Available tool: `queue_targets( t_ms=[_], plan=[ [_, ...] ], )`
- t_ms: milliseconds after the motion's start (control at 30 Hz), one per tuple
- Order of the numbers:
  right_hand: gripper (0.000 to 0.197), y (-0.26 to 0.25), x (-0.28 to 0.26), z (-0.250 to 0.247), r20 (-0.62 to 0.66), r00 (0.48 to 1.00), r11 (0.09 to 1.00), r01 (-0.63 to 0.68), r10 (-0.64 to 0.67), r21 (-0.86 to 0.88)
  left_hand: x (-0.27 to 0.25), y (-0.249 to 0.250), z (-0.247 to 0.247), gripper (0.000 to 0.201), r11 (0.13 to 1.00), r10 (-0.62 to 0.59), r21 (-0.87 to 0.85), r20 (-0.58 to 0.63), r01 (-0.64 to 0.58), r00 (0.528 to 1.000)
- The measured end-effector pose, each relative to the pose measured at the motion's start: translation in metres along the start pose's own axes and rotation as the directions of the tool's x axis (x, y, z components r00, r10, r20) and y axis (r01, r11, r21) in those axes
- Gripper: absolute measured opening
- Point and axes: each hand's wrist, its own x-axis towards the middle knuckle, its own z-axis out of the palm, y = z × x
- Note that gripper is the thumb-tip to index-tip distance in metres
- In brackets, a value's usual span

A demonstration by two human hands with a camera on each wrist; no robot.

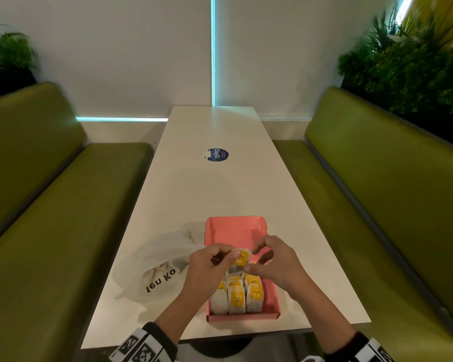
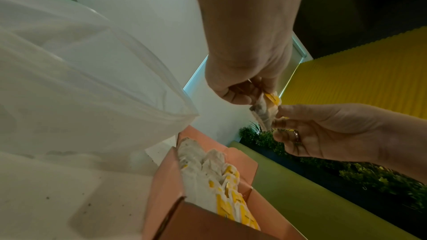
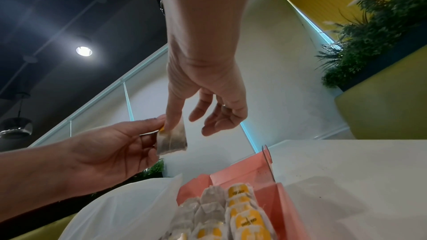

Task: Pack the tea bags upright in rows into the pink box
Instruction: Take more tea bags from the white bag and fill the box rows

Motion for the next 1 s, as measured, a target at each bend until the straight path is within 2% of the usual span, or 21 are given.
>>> queue_targets(
  t_ms=[200,300,400,733,900,1000],
  plan=[
    [0.022,0.001,-0.001,0.011,-0.057,0.998,1.000,0.015,-0.014,0.019,0.003,0.002,0.005,0.018,1.000,0.020,0.008,0.000,-0.020,1.000],
    [0.023,0.001,-0.001,0.017,-0.159,0.987,1.000,0.025,-0.027,-0.016,0.005,0.001,0.006,0.018,1.000,0.020,0.006,-0.033,-0.020,0.999],
    [0.034,0.002,-0.003,0.020,-0.270,0.962,0.999,0.024,-0.035,-0.046,0.005,0.000,0.007,0.019,1.000,0.015,-0.010,-0.078,-0.016,0.997],
    [0.018,-0.001,-0.003,0.029,-0.218,0.971,0.995,0.085,-0.096,-0.059,0.007,0.003,0.007,0.019,0.998,0.063,0.008,-0.142,-0.062,0.988],
    [0.011,-0.003,-0.008,0.027,-0.133,0.985,0.993,0.099,-0.106,-0.057,0.006,0.000,0.009,0.014,0.997,0.067,-0.014,-0.153,-0.070,0.986],
    [0.011,-0.005,-0.006,0.018,-0.169,0.981,0.995,0.088,-0.093,-0.038,0.007,0.000,0.008,0.012,0.996,0.073,-0.033,-0.142,-0.079,0.987]
  ],
)
